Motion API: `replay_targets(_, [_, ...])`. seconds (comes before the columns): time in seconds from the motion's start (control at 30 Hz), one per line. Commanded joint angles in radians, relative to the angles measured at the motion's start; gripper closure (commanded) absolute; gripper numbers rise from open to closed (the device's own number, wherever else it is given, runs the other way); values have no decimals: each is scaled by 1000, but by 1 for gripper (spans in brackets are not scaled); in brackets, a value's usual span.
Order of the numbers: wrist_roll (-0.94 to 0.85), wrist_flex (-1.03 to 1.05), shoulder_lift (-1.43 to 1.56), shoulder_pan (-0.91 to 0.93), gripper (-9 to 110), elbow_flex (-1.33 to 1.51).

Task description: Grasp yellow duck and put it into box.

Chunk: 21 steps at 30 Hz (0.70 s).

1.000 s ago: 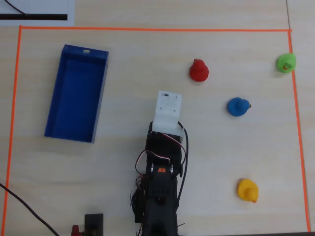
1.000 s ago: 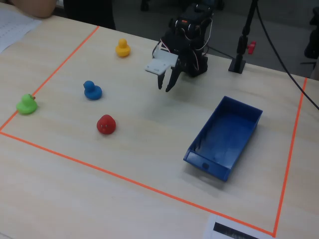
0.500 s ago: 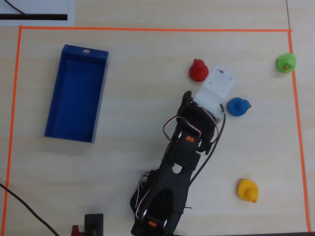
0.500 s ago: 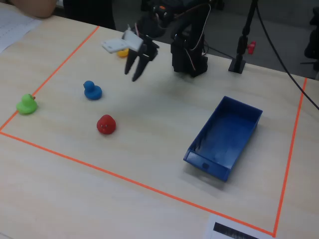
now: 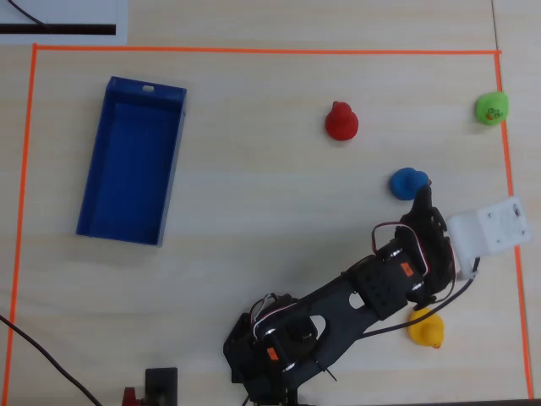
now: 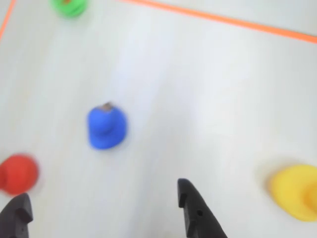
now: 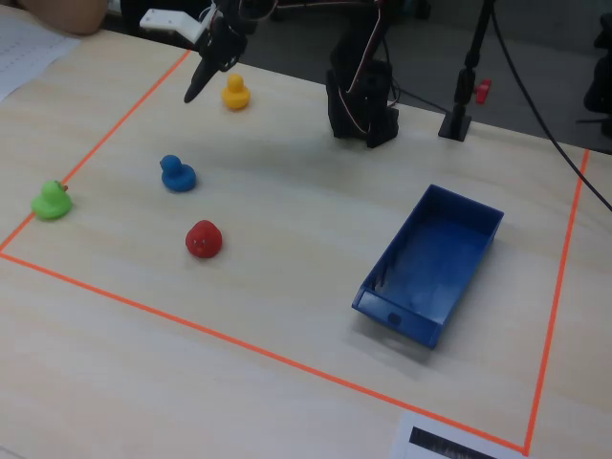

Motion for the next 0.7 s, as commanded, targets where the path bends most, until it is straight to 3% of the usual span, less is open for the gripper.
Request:
replay_targets(0.0, [8, 9, 58, 114, 62, -55])
replay_targets(0.47, [-66, 121, -44, 479, 60, -150])
replay_targets(0.67, [-78, 210, -127, 552, 61, -192])
